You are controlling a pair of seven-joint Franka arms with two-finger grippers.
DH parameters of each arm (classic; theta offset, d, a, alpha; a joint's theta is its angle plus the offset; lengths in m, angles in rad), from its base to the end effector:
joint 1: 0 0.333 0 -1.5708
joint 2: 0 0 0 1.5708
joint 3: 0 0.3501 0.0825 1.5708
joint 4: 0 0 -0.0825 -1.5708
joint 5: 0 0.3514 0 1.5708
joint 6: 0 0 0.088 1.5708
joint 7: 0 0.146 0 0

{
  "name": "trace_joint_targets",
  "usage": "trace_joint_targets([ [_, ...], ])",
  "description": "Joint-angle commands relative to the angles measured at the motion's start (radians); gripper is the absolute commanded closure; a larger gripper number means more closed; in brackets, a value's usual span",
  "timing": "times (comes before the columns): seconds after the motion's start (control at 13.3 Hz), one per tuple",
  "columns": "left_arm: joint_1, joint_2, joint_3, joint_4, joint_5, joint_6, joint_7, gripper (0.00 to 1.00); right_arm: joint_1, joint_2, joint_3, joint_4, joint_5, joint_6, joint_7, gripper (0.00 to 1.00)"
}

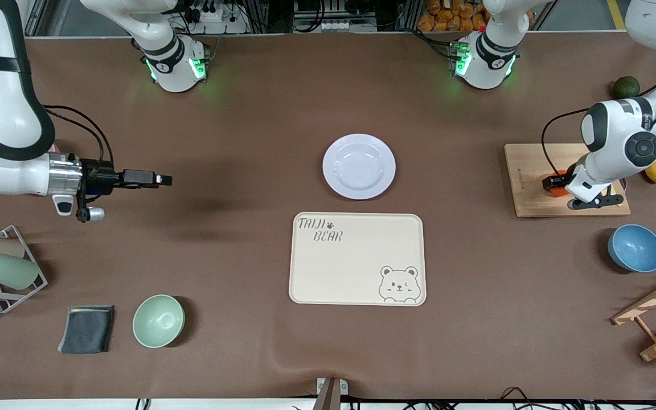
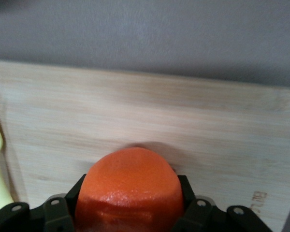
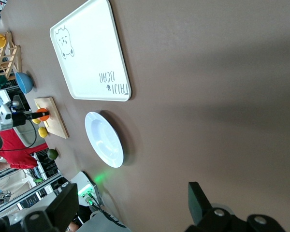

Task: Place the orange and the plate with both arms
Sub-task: 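Carry the orange with the left gripper and lower it onto the plate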

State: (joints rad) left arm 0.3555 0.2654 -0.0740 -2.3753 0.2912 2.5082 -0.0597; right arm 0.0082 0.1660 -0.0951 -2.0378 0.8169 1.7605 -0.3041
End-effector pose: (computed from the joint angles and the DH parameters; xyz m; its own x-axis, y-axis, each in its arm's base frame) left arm 0.4612 0.1371 0.2248 0.9853 0.1038 -0.1358 0.0865 -0.9880 -0.1278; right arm 0.5179 0.0492 0.3848 0.9601 -0.0127 -0.2794 -0.2108 -0.6897 -0.6927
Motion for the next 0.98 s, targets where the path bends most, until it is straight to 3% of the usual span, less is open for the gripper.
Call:
trace_joint_targets([
  [0.0,0.007,-0.115,-0.094,0.004,0.025,-0.086,-0.031,0.77,0.022,-0.026,0.002,-0.07,0.051,0.046,-0.067,0.0],
  [0.15,0.007,-0.156,-0.188,0.039,0.016,-0.146,-0.098,0.77,0.026,-0.02,0.002,-0.097,0.089,0.062,-0.128,0.0],
  [0.53,0.005,-0.143,-0.487,0.114,0.011,-0.248,-0.484,0.75,0.061,-0.014,0.002,-0.133,0.116,0.117,-0.167,0.0],
  [0.75,-0.009,-0.051,-0.654,0.252,-0.01,-0.42,-0.699,0.74,0.116,-0.026,0.002,-0.209,0.221,0.204,-0.24,0.0],
  [0.9,-0.091,0.018,-0.685,0.312,-0.01,-0.465,-0.831,0.74,0.128,-0.026,0.003,-0.232,0.238,0.235,-0.259,0.0],
])
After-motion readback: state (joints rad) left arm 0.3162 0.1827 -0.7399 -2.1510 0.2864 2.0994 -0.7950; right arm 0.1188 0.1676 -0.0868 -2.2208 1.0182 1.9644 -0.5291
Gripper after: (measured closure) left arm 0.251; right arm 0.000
